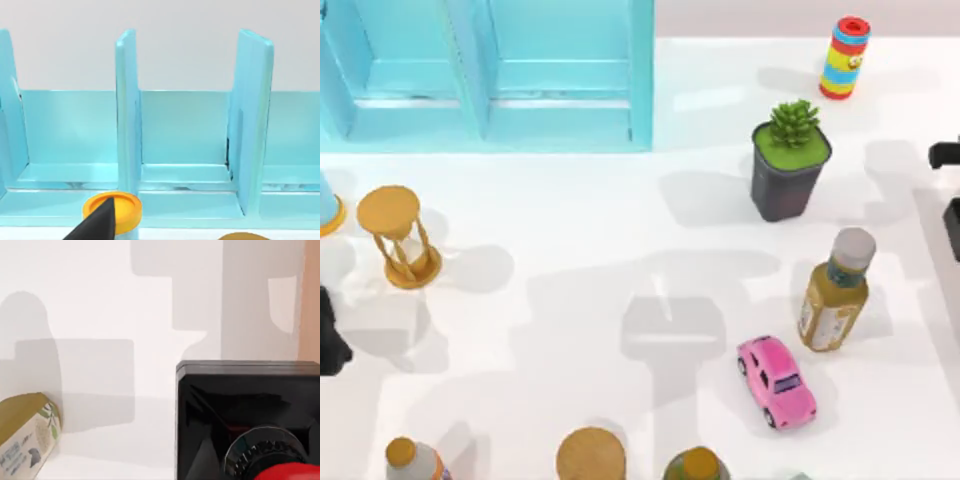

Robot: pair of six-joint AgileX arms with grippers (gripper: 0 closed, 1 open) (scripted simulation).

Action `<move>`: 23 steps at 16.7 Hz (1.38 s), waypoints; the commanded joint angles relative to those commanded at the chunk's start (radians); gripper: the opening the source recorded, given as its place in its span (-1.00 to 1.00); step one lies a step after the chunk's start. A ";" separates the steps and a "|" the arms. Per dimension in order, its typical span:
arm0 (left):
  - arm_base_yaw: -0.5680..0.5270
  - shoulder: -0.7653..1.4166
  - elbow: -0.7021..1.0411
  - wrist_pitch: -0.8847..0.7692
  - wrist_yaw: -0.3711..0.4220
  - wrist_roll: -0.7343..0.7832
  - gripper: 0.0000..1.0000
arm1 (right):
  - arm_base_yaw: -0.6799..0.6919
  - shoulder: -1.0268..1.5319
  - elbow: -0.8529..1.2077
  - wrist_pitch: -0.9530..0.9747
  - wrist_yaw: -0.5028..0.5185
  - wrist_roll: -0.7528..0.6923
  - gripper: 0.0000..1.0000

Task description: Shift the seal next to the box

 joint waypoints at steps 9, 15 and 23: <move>0.000 0.000 0.000 0.000 0.000 0.000 1.00 | 0.002 0.017 -0.074 0.084 0.002 -0.003 -0.70; 0.000 0.000 0.000 0.000 0.000 0.000 1.00 | 0.002 0.017 -0.074 0.084 0.002 -0.003 0.21; 0.000 0.000 0.000 0.000 0.000 0.000 1.00 | 0.002 0.017 -0.074 0.084 0.002 -0.003 1.00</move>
